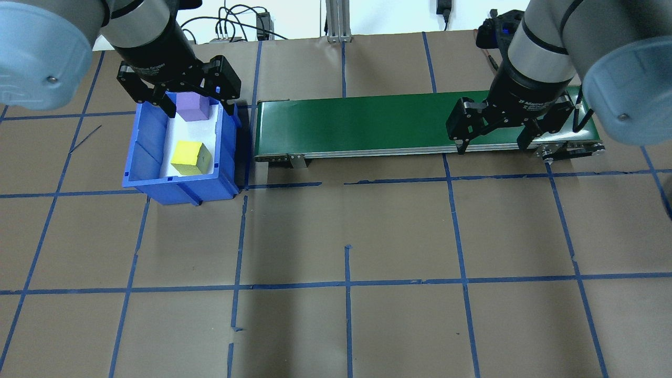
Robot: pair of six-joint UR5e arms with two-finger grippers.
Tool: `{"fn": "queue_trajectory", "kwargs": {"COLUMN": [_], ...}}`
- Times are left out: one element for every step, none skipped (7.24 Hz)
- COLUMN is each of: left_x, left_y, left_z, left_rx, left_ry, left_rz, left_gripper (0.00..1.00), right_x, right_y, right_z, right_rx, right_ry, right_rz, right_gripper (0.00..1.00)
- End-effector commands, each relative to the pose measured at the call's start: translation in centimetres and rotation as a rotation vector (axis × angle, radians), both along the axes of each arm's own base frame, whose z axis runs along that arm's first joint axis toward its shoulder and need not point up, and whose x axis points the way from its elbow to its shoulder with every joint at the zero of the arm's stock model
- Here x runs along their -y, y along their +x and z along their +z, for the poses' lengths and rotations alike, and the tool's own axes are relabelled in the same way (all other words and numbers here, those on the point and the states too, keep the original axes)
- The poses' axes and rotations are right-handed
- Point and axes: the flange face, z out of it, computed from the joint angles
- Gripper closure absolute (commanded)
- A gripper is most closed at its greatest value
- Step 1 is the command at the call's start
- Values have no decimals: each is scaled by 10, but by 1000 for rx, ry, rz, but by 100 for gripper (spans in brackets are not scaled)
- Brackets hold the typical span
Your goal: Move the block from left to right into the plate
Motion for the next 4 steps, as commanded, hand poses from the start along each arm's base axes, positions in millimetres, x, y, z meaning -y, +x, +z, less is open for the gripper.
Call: {"fn": "queue_trajectory", "kwargs": {"left_x": [0,1,2,8], "left_y": [2,5,8,20], "left_z": [0,0,1,3], "left_rx": [5,3,3,1], "left_ry": [2,-2,-4,-15], "left_rz": [2,10,16,23], "left_gripper": [0,0,0,2], "right_x": [0,0,0,0], "right_y": [1,0,0,0], "right_z": [0,0,0,0], "right_rx": [3,3,3,3], "right_ry": [0,0,0,0], "right_rz": [1,-1,-1,-1], "right_gripper": [0,0,0,0]}}
